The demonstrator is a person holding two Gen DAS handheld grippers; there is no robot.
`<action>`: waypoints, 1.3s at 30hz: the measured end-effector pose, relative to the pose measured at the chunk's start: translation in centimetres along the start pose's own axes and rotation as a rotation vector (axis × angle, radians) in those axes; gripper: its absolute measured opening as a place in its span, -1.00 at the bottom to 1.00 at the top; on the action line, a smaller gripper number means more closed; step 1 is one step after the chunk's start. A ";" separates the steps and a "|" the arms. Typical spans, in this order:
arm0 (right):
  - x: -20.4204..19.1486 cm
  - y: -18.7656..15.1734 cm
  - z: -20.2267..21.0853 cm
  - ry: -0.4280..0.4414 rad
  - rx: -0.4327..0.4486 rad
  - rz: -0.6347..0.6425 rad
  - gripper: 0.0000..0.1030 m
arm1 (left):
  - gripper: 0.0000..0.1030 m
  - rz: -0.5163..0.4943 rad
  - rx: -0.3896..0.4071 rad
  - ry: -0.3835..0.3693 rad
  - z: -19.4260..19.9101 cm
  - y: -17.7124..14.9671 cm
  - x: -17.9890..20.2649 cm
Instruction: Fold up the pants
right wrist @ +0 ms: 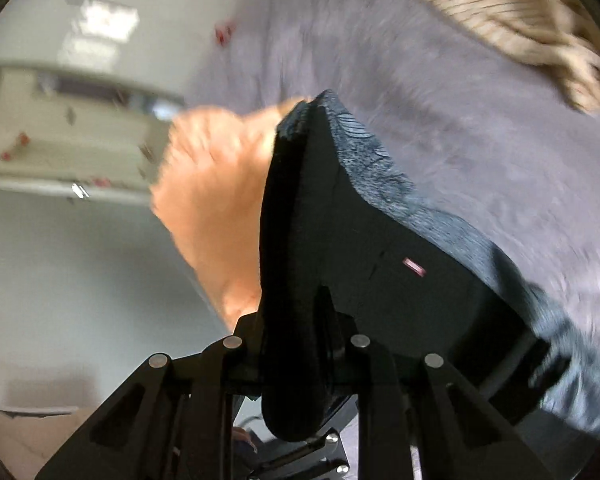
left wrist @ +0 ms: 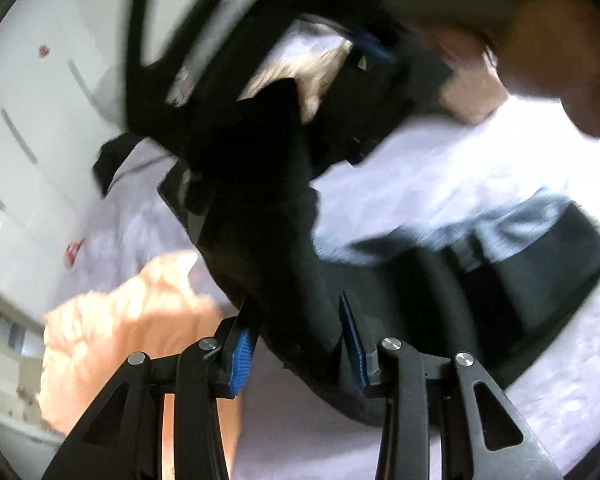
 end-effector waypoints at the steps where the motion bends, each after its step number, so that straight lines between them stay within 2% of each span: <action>1: 0.5 -0.9 2.0 0.030 0.049 -0.012 -0.59 | -0.22 -0.016 0.027 -0.017 0.9 0.9 1.2; 6: 4.0 -5.4 11.0 0.097 0.265 -0.065 -0.58 | -0.22 -0.136 0.129 -0.104 4.4 4.4 8.7; 8: 6.3 -8.0 14.3 0.089 0.350 -0.098 -0.58 | -0.22 -0.172 0.143 -0.145 5.1 5.1 12.0; 12: 11.4 -12.7 18.9 0.077 0.457 -0.189 -0.58 | -0.22 -0.263 0.148 -0.222 5.8 5.1 19.2; 17: 19.5 -18.6 20.4 0.077 0.521 -0.327 -0.58 | -0.22 -0.386 0.122 -0.265 4.9 2.8 27.6; 21: 25.7 -21.9 18.9 0.037 0.502 -0.427 -0.57 | -0.22 -0.427 0.044 -0.292 3.0 0.5 31.9; 23: 28.0 -22.8 17.4 0.019 0.477 -0.456 -0.56 | -0.21 -0.441 0.022 -0.286 2.4 -0.3 32.4; 24: 28.5 -22.9 16.9 0.029 0.479 -0.461 -0.56 | -0.09 -0.445 0.016 -0.286 2.3 -0.6 32.5; 27: 29.0 -23.4 17.1 0.065 0.505 -0.473 -0.55 | 0.55 -0.433 -0.007 -0.360 3.0 -1.0 32.4; 32: 28.4 -23.5 17.5 0.043 0.497 -0.474 -0.44 | 0.56 -0.404 -0.025 -0.396 4.1 -0.9 30.0; 37: 27.7 -23.9 17.4 -0.068 0.488 -0.462 -0.36 | 0.57 -0.287 -0.113 -0.383 3.8 -0.7 25.5; 38: 27.6 -23.8 17.3 -0.105 0.486 -0.456 -0.34 | 0.62 -0.255 -0.131 -0.369 3.5 -0.7 24.4; 39: 27.4 -23.7 17.2 -0.145 0.484 -0.444 -0.34 | 0.90 -0.219 -0.152 -0.351 3.1 -0.5 23.2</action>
Point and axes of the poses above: each gripper's, at about its wrist camera, not at the fingertips, and z roughly against the way its jaws point, x to its right, y to its top, the point moved 9 cm from there along -z, roughly the way its jaws point, and after that the axes turned 8 degrees about y, right-handed, at the moved point
